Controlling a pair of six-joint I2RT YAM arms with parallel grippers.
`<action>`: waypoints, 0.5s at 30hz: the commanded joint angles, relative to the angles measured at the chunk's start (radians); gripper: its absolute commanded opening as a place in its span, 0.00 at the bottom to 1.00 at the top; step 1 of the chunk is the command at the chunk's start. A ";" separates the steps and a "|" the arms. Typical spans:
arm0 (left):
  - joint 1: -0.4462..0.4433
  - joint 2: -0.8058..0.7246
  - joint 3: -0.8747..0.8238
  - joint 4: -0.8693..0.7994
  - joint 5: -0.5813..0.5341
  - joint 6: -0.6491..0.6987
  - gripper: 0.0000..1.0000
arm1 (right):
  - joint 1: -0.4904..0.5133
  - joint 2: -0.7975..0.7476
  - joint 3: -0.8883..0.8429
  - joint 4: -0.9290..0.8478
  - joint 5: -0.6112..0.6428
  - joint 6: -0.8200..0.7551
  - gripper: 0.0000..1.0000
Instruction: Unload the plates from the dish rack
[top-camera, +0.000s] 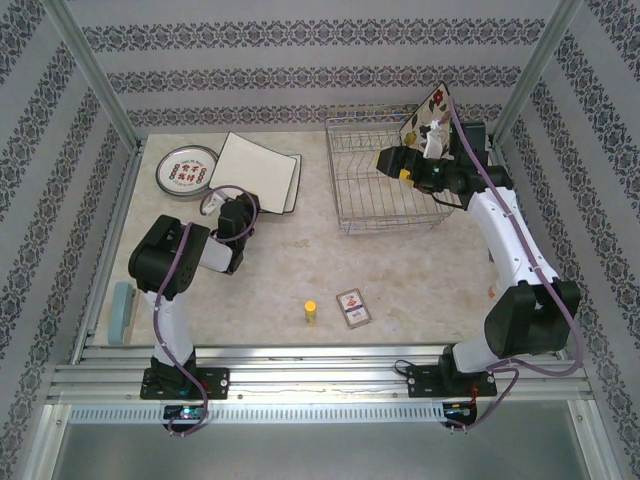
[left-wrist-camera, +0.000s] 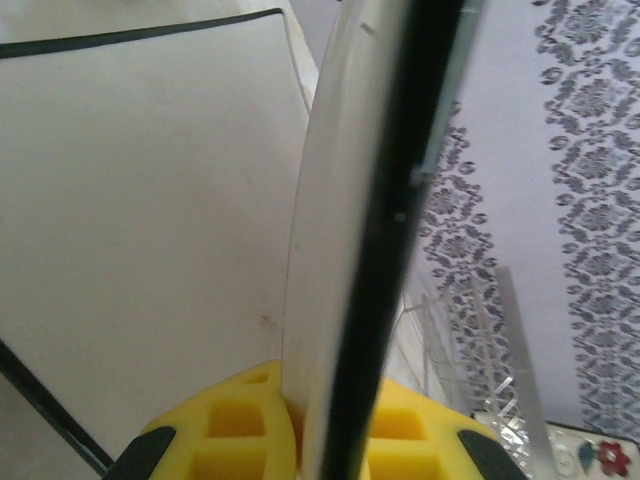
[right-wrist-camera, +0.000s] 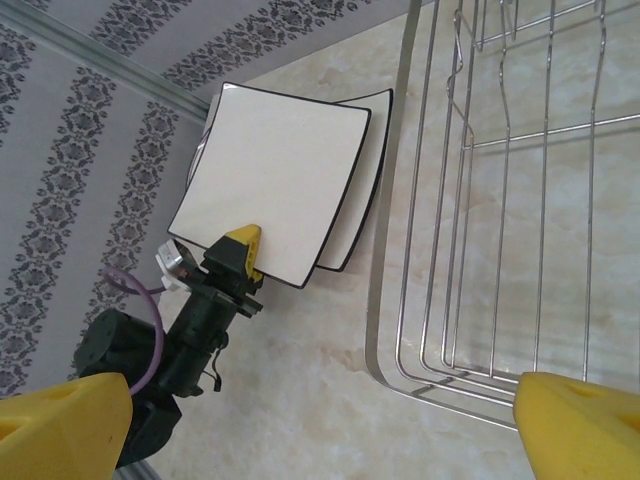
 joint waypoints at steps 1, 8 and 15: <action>-0.021 -0.007 0.080 0.303 -0.089 -0.014 0.00 | 0.005 -0.024 -0.008 -0.030 0.029 -0.041 0.98; -0.028 0.059 0.133 0.299 -0.106 -0.064 0.00 | 0.006 -0.014 0.000 -0.031 0.027 -0.045 0.98; -0.044 0.099 0.160 0.266 -0.127 -0.125 0.00 | 0.006 0.005 0.004 -0.020 0.020 -0.043 0.98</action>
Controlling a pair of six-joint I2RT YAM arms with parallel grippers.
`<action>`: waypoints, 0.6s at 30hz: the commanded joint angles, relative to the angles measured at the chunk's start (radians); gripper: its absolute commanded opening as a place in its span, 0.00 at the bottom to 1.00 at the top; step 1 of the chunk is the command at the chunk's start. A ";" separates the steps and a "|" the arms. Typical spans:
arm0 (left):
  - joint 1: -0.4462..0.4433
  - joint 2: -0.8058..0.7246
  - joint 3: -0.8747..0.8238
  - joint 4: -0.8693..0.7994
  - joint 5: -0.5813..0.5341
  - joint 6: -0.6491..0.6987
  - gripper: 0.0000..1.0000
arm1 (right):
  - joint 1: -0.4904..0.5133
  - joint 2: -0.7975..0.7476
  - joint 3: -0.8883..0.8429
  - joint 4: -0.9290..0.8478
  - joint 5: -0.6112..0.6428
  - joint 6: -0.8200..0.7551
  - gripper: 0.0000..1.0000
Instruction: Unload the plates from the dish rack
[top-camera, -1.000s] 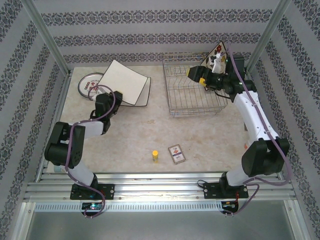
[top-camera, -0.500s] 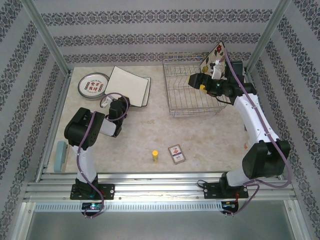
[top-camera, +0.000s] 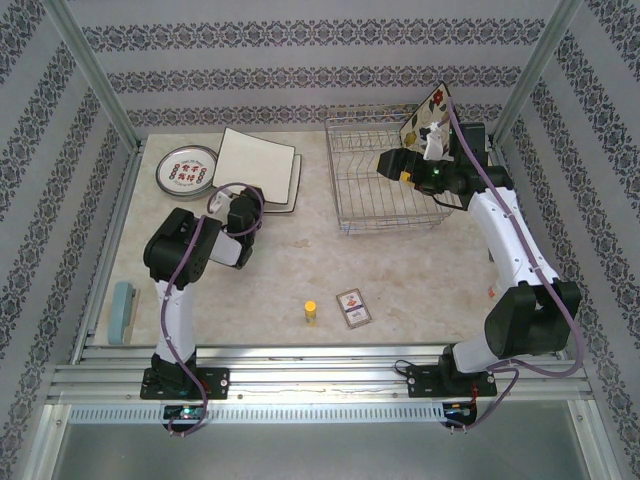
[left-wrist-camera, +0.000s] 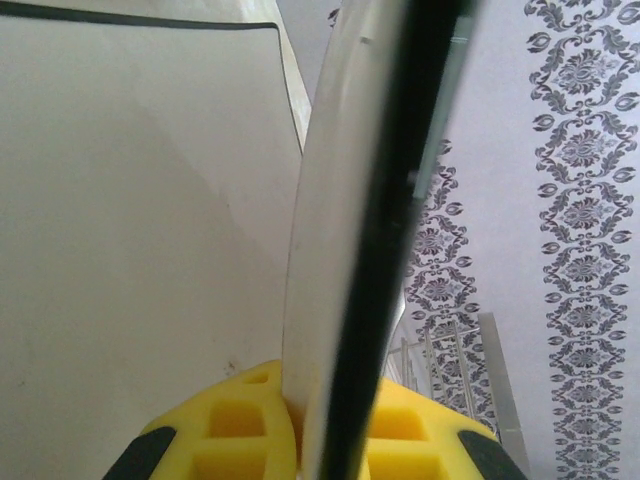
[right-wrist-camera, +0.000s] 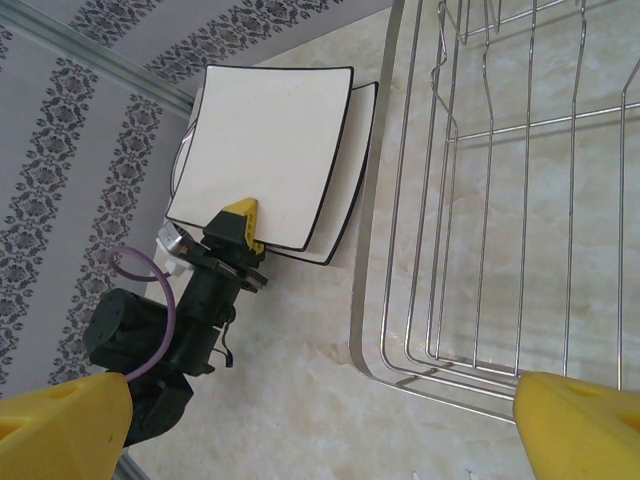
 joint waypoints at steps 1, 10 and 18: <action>-0.022 -0.016 0.044 0.209 -0.046 -0.049 0.00 | 0.006 0.009 0.006 0.004 0.005 -0.020 0.98; -0.029 0.022 0.060 0.195 -0.022 -0.096 0.00 | 0.002 0.015 0.001 0.011 0.002 -0.023 0.98; -0.027 0.000 0.048 0.037 -0.003 -0.148 0.00 | 0.000 0.015 -0.009 0.023 -0.006 -0.020 0.98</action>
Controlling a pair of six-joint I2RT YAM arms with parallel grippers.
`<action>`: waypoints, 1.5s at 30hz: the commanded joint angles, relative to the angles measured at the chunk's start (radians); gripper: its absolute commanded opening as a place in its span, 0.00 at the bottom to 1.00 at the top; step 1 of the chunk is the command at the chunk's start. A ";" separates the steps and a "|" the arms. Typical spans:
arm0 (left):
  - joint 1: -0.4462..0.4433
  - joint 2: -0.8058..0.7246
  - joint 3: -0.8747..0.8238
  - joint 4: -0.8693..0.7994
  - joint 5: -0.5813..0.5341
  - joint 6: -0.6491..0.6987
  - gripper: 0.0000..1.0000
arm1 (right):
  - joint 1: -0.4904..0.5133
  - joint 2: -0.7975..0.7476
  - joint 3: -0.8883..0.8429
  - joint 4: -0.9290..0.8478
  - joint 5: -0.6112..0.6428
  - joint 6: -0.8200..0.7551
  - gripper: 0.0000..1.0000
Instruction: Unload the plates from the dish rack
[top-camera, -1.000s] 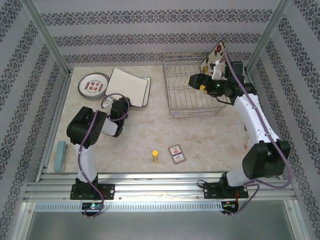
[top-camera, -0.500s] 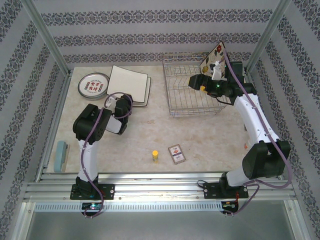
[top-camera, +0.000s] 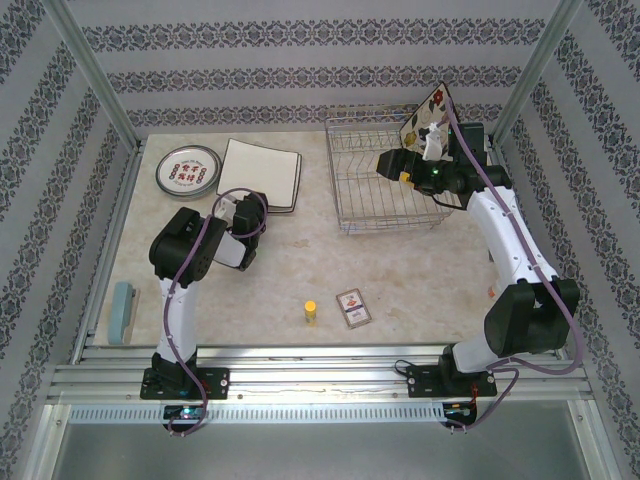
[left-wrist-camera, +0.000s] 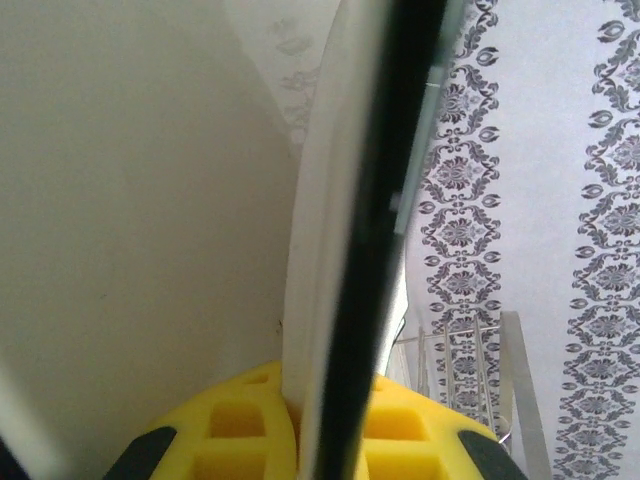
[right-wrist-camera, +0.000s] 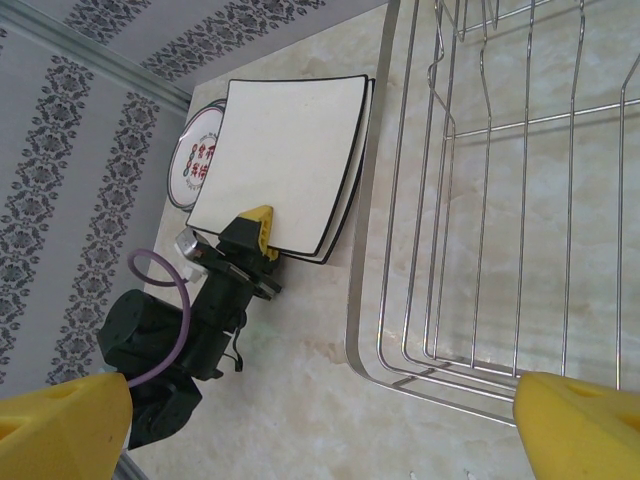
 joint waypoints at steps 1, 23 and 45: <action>-0.006 -0.041 0.042 0.040 0.006 -0.036 0.00 | -0.001 0.004 -0.008 0.021 -0.008 -0.019 0.98; 0.031 -0.096 0.038 -0.290 0.212 0.122 0.00 | -0.014 -0.011 -0.013 0.063 -0.028 0.008 0.98; 0.104 -0.126 -0.048 -0.263 0.355 0.188 0.32 | -0.029 -0.058 -0.055 0.049 -0.027 -0.005 0.98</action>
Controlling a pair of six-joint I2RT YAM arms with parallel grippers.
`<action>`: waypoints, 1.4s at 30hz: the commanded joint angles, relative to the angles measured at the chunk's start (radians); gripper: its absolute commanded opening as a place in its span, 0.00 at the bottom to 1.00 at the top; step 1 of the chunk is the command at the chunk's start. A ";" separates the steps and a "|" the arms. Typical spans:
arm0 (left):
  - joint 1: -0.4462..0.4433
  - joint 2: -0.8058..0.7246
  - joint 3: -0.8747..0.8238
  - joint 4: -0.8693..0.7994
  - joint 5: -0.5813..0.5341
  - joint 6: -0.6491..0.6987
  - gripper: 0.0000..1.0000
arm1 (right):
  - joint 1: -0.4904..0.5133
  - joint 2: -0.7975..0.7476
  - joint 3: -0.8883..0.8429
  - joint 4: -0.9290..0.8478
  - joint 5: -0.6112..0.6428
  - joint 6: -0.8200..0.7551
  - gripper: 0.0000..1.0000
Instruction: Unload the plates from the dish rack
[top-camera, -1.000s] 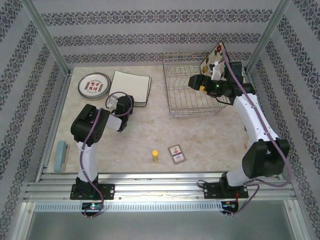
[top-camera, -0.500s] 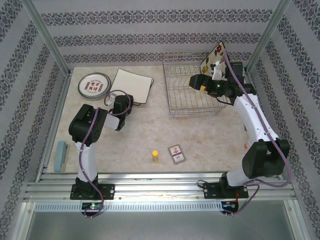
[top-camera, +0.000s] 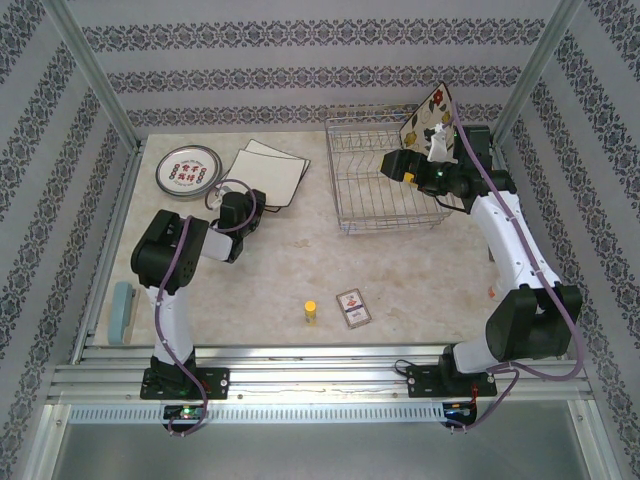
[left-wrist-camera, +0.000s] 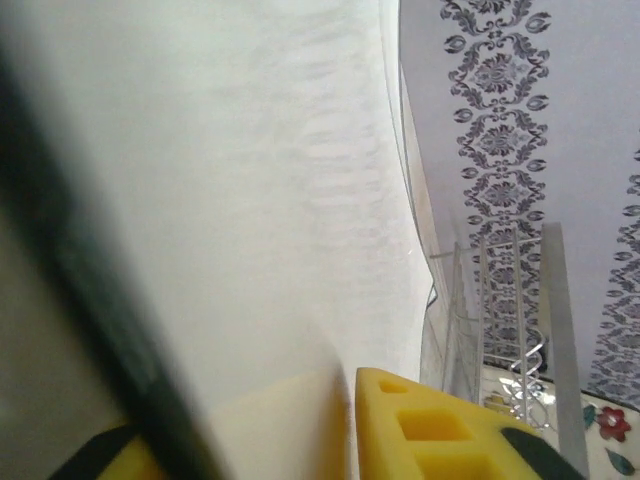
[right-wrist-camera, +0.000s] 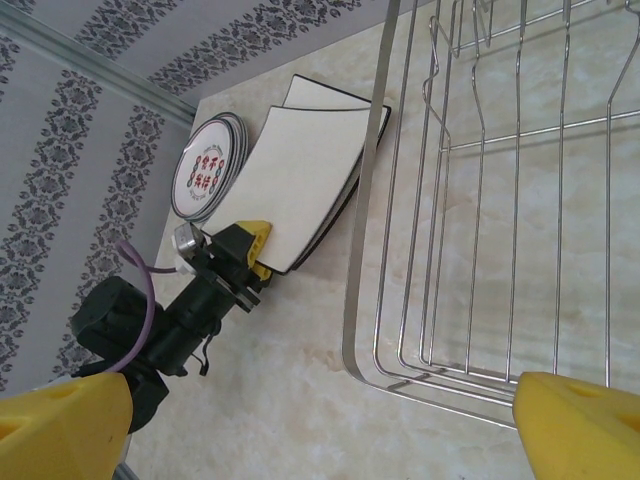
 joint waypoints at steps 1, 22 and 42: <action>0.021 -0.007 -0.038 -0.040 0.059 0.069 0.37 | -0.009 -0.023 -0.015 0.010 -0.015 -0.009 0.98; 0.111 -0.087 0.013 -0.339 0.250 0.339 1.00 | -0.010 -0.027 -0.007 0.003 -0.009 -0.015 0.98; 0.143 -0.120 0.274 -0.940 0.282 0.714 1.00 | -0.013 -0.024 -0.034 0.062 -0.024 0.010 0.98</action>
